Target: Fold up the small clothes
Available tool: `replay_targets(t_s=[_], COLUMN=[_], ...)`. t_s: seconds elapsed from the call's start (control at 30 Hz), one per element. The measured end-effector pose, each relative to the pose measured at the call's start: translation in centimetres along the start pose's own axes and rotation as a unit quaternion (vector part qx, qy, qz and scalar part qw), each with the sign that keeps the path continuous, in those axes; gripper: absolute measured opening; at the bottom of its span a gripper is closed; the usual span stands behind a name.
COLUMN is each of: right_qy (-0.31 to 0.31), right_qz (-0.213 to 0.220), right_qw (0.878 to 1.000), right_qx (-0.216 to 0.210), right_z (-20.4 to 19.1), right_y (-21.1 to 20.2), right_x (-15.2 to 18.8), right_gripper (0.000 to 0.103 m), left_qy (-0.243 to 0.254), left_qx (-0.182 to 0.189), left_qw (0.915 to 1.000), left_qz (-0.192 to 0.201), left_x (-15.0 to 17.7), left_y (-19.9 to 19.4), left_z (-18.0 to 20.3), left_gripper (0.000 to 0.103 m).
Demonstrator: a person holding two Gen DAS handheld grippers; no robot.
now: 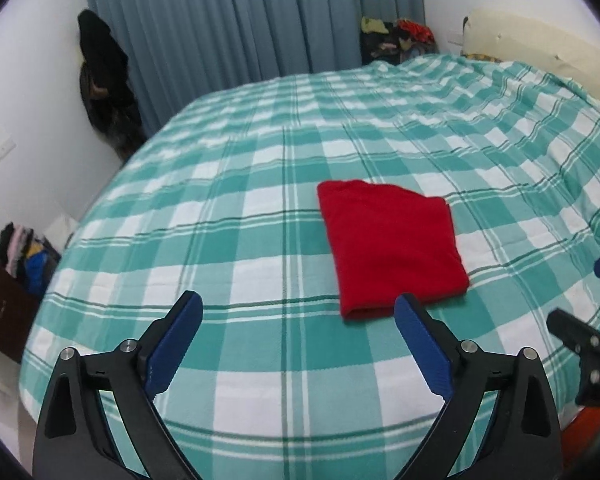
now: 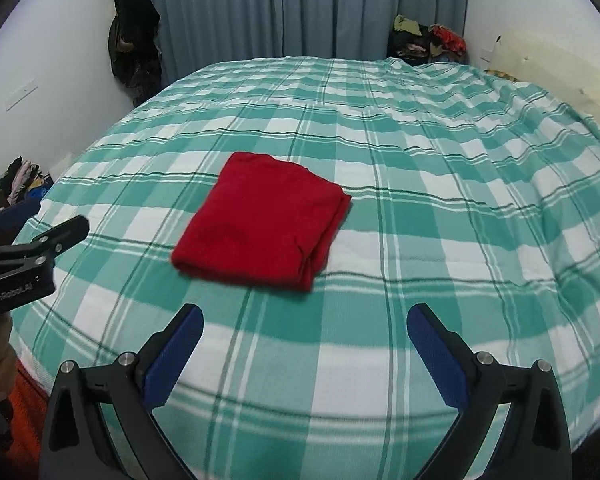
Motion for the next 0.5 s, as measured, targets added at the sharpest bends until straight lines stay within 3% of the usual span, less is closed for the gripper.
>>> replay_targets(t_s=[0.17,0.3,0.5], right_qy=[0.002,0.012,0.005], right_qz=[-0.009,-0.039,-0.061], right_qw=[1.0,0.999,0.998], right_qx=[0.028,0.01,0.001], right_z=[-0.6,-1.6,-2.4], right_y=[-3.0,-5.3,-8.6], right_x=[3.0,7.1,11.2], right_gripper=[0.103,0.103,0.103], left_qy=[0.007,0.012,0.027], left_qx=[-0.003,0.023,0.049], left_qw=[0.9998,0.9964,0.9917], left_qz=[-0.021,-0.08,-0.115], left_x=[3.1,7.8,11.7], left_y=[-2.3,-3.7,-6.8], left_z=[-0.2,-1.1,-1.1], left_gripper=[0.099,0.099,0.102])
Point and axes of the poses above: each gripper's, at about its wrist camera, not at the fingertips, and y roughly the way its jaws point, z to its right, x to its underside, the point moved 5 cm from there along y, roughly the way its jaws point, and after that the axes turned 4 degrees about y, right-handed, at the moved point
